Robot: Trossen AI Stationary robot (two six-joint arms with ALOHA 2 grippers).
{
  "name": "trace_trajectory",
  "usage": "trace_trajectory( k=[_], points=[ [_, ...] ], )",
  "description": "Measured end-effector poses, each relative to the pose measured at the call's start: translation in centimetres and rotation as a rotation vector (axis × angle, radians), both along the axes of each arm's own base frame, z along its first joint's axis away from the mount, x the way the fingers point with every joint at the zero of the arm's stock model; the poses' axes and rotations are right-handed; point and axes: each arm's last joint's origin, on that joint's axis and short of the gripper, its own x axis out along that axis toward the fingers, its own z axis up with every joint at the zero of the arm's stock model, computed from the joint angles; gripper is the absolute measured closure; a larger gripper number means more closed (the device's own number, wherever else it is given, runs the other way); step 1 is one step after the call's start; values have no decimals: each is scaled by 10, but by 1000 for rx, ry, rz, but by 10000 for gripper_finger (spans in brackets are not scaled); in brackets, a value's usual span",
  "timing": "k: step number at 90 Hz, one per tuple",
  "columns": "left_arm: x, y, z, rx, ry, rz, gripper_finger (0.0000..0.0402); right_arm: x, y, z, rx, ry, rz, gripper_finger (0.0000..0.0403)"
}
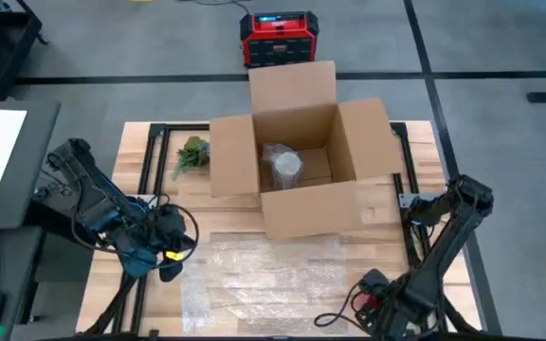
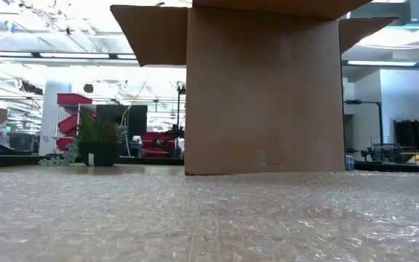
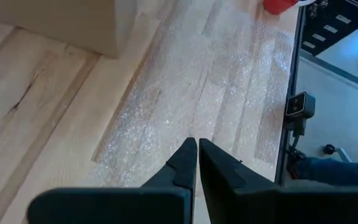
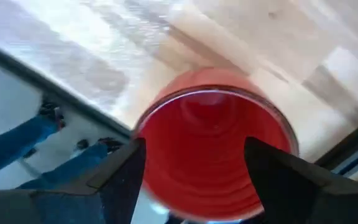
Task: Wrap mug
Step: Wrap the red mug in the bubble wrap
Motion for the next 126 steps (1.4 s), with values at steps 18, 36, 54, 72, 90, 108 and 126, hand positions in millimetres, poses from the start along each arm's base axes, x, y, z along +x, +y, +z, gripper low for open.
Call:
trace_trajectory(
  k=[18, 36, 54, 72, 90, 108, 126],
  points=[
    [0, 0, 0, -1, 0, 1, 402, 14, 15, 3, 130, -93, -7, 143],
    [0, 0, 0, 18, 1, -19, 402, 19, 16, -30, 1, 28, -81, 143],
    [0, 0, 0, 29, -1, -35, 402, 34, 13, -53, -28, 115, -59, 217],
    [0, -1, 0, 19, 4, -37, 402, 60, 2, -30, -1, 67, 6, 386],
    [0, -1, 0, -22, 2, 5, 402, 109, -18, 23, 59, -130, 33, 397],
    [-3, 0, -1, 26, 33, -40, 402, 171, -47, 12, 30, -230, 35, 400],
    [-3, 0, -2, 22, 48, -47, 402, 218, -63, -8, 40, -203, 34, 401]
  ],
)
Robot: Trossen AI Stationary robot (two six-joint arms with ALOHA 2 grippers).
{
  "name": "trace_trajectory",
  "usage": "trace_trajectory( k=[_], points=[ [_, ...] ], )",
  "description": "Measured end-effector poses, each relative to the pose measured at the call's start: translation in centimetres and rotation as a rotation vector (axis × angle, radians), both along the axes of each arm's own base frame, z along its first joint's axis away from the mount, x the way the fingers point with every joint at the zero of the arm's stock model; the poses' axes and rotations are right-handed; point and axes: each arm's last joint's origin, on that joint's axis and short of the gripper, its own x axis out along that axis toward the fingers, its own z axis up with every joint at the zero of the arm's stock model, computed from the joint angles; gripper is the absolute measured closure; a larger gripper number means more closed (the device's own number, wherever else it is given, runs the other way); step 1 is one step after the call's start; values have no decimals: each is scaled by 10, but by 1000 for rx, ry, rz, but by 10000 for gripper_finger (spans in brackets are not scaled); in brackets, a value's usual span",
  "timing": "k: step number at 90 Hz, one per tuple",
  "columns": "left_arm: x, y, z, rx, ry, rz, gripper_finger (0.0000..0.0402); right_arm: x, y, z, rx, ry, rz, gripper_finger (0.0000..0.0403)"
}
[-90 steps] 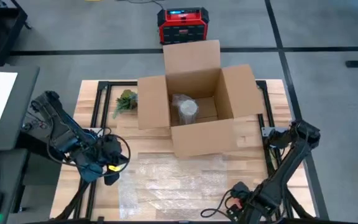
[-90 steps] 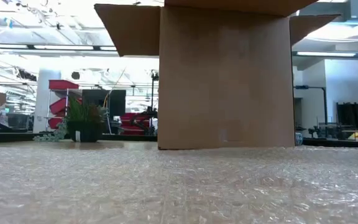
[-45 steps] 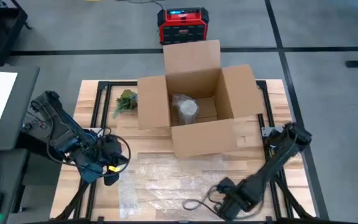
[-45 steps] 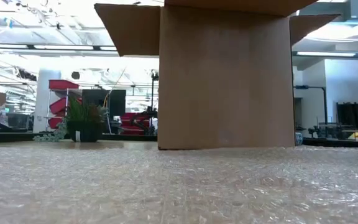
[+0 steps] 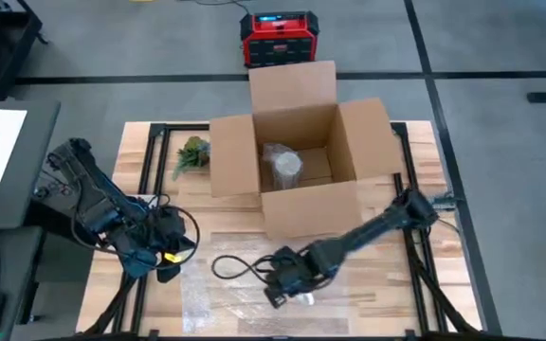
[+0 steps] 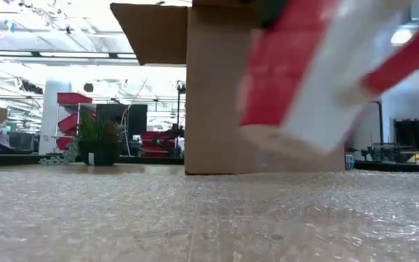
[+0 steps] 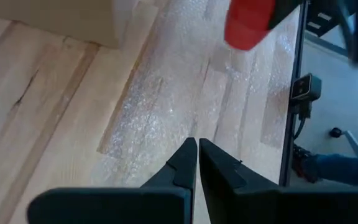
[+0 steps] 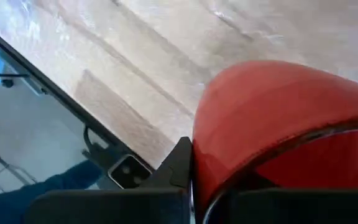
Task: Wrap mug
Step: Wrap the red mug in the bubble wrap
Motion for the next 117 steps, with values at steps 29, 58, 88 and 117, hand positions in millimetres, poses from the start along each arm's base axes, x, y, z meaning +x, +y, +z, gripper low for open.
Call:
trace_trajectory(
  k=[29, 58, 88, 117],
  points=[
    [0, 0, 0, 9, 1, -13, 402, -16, -6, -19, -78, 369, 10, 402],
    [-6, -7, 0, -6, 19, -74, 402, -7, 3, 10, 30, 119, 23, 402],
    [-14, -15, -4, -38, 9, -69, 402, 2, 2, -23, -29, 209, -31, 403],
    [-10, -34, -62, -105, -21, -85, 402, -11, -4, -8, -86, 295, -54, 403]
  ],
)
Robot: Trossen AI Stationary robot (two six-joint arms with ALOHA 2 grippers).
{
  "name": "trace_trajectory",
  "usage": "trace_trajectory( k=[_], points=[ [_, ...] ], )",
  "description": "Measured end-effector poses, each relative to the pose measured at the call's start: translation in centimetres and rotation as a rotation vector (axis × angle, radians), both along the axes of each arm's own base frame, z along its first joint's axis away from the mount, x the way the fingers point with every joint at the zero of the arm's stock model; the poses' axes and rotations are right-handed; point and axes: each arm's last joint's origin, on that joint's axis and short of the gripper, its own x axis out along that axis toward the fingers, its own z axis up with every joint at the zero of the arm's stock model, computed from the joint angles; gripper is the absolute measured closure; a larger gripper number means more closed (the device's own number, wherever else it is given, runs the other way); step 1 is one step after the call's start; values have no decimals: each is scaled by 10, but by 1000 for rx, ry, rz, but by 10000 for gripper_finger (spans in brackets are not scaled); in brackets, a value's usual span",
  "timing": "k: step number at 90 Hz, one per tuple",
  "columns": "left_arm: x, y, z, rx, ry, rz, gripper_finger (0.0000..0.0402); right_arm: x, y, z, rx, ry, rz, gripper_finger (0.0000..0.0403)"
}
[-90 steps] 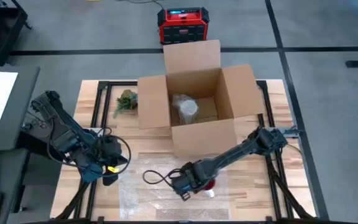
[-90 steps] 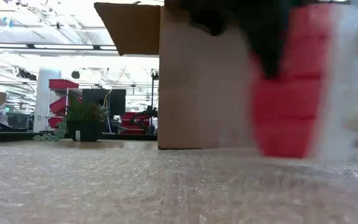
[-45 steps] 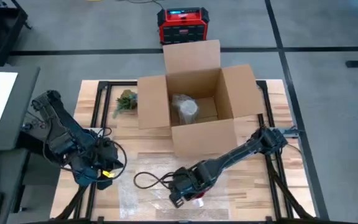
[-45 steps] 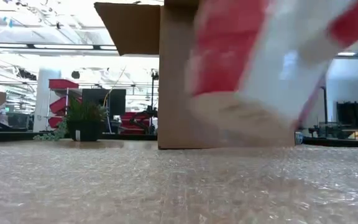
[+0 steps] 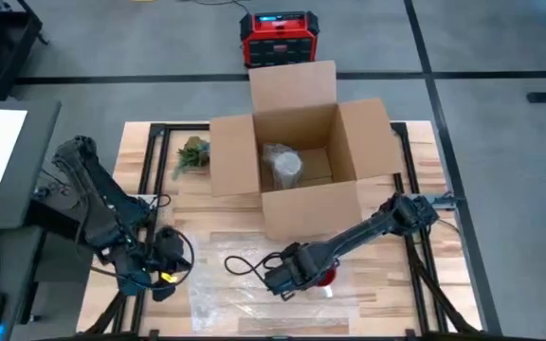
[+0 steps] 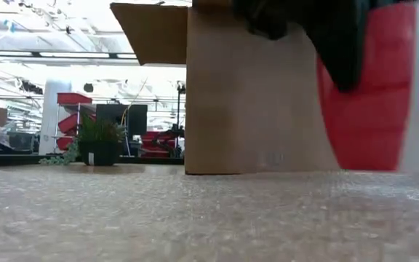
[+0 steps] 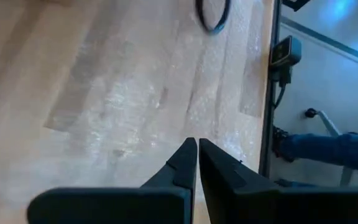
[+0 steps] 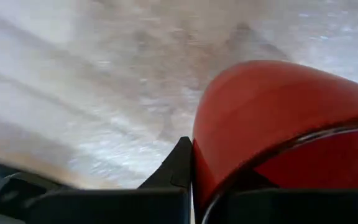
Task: Wrap mug
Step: Wrap the red mug in the bubble wrap
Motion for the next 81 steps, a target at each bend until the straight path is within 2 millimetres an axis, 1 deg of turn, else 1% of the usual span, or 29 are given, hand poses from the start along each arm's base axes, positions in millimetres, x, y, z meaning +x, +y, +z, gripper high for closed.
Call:
trace_trajectory(
  k=[10, 15, 21, 28, 41, 52, 59, 71, 76, 81],
  points=[
    [2, -1, -24, -21, 2, -1, 402, 12, 7, 8, 54, -150, 10, 403],
    [4, 1, -36, -49, 30, 24, 402, 20, 7, 6, 72, -197, 20, 403],
    [4, 6, -53, -77, 86, 62, 402, 28, 7, -3, 84, -233, 18, 403],
    [2, 12, -69, -95, 161, 101, 402, 32, 2, -16, 68, -205, 1, 403],
    [-4, 18, -86, -85, 229, 129, 402, 23, -4, -21, 14, -93, -6, 403],
    [-8, 23, -84, -27, 263, 126, 402, 6, -6, -24, -53, 68, -3, 403],
    [-11, 28, -74, 4, 288, 142, 402, -4, -5, -25, -93, 151, -7, 403],
    [-26, 43, -51, 73, 362, 225, 402, -13, 3, -18, -88, 179, -18, 403],
    [-32, 50, -40, 90, 388, 281, 402, -14, 7, -14, -79, 160, -30, 403],
    [-37, 54, -30, 97, 394, 322, 402, -15, 11, -6, -62, 128, -43, 403]
  ],
)
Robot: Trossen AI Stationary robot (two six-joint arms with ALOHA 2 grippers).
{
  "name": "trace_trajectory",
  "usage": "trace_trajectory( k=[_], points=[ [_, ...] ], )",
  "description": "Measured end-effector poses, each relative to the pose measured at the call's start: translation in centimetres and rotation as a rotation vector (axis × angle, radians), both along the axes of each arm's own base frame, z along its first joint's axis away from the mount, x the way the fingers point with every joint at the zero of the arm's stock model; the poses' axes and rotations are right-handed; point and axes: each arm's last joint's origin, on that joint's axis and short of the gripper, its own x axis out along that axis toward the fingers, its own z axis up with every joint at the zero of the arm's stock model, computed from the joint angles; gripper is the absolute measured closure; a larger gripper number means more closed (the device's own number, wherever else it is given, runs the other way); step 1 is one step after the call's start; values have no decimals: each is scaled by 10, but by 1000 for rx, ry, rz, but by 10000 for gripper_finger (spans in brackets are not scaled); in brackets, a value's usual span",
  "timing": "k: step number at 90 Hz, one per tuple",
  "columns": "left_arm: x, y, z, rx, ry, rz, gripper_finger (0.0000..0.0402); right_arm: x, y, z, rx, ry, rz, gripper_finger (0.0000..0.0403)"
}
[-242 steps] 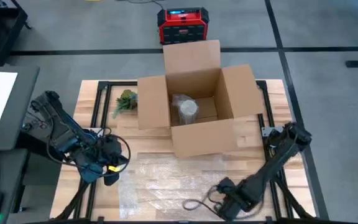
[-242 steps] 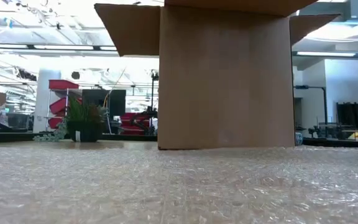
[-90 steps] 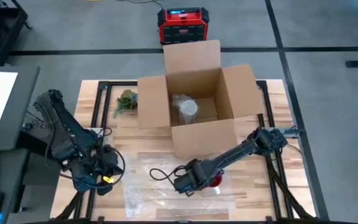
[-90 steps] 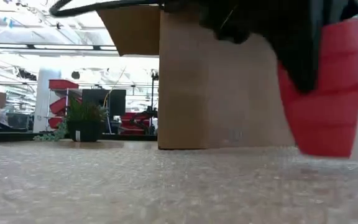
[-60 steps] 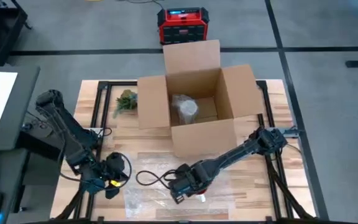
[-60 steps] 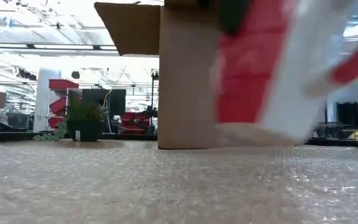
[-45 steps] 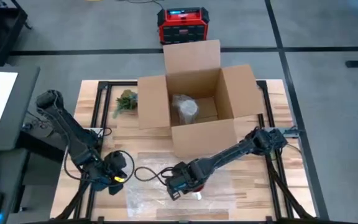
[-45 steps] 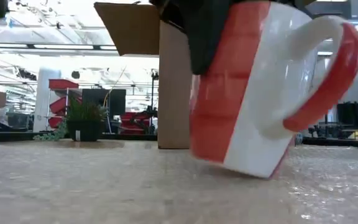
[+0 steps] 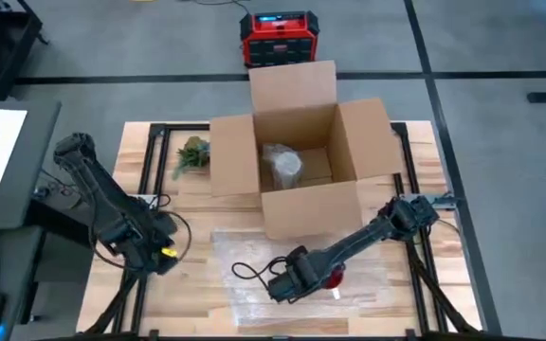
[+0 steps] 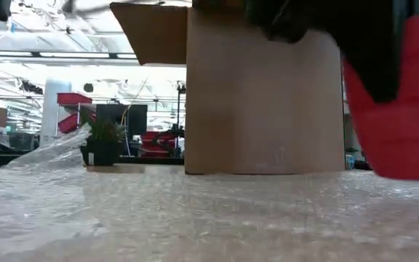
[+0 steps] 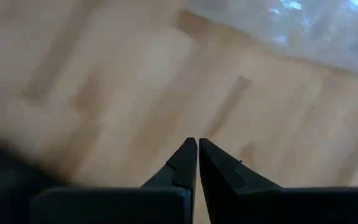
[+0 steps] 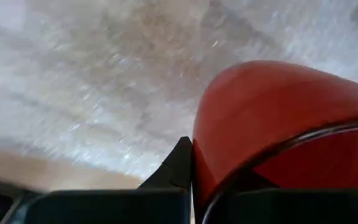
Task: Wrap mug
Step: Wrap the red mug in the bubble wrap
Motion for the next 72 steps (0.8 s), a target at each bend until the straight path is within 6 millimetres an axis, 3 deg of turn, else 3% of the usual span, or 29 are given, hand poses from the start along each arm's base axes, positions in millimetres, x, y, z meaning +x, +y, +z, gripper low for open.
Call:
trace_trajectory(
  k=[9, 19, 35, 58, 72],
  points=[
    [-2, -1, 13, -37, -91, 15, 402, 0, 5, 13, 17, -53, -2, 403],
    [11, -19, 17, -159, -308, -73, 402, 10, 6, 19, 35, -161, 27, 403],
    [47, -38, -4, -189, -479, -173, 402, 35, -1, 5, 56, -292, 67, 403],
    [104, -18, -36, -120, -506, -5, 402, 42, -28, 11, 6, -289, 63, 403],
    [132, -7, -54, -69, -453, -63, 402, 36, -24, 11, 6, -257, 79, 403]
  ],
)
